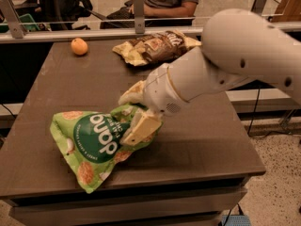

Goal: Move green rice chip bag near brown chip bag

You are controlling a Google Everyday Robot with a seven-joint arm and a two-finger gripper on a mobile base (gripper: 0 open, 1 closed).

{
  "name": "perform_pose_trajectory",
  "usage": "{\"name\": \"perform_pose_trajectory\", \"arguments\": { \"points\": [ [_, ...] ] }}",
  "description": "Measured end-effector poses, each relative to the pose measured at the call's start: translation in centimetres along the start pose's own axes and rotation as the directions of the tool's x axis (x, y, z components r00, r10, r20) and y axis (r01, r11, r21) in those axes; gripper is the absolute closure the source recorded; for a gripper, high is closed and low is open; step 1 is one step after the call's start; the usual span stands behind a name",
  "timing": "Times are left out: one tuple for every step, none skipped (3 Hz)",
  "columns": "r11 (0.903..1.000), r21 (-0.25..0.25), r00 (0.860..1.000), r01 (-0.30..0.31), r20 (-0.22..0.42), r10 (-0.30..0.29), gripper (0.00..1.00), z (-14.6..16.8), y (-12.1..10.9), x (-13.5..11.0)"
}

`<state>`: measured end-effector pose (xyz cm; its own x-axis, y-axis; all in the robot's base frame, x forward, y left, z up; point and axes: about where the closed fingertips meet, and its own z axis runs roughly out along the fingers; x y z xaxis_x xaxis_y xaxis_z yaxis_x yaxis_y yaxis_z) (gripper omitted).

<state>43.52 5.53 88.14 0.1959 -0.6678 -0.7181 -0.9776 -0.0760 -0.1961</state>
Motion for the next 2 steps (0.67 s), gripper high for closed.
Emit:
{"name": "perform_pose_trajectory", "arguments": {
  "points": [
    [0.9963, 0.086, 0.998, -0.012, -0.061, 0.017, 1.0, -4.7, -2.0, 1.8],
    [0.9749, 0.215, 0.986, -0.058, -0.142, 0.09, 1.0, -10.5, -3.2, 4.7]
  ]
}}
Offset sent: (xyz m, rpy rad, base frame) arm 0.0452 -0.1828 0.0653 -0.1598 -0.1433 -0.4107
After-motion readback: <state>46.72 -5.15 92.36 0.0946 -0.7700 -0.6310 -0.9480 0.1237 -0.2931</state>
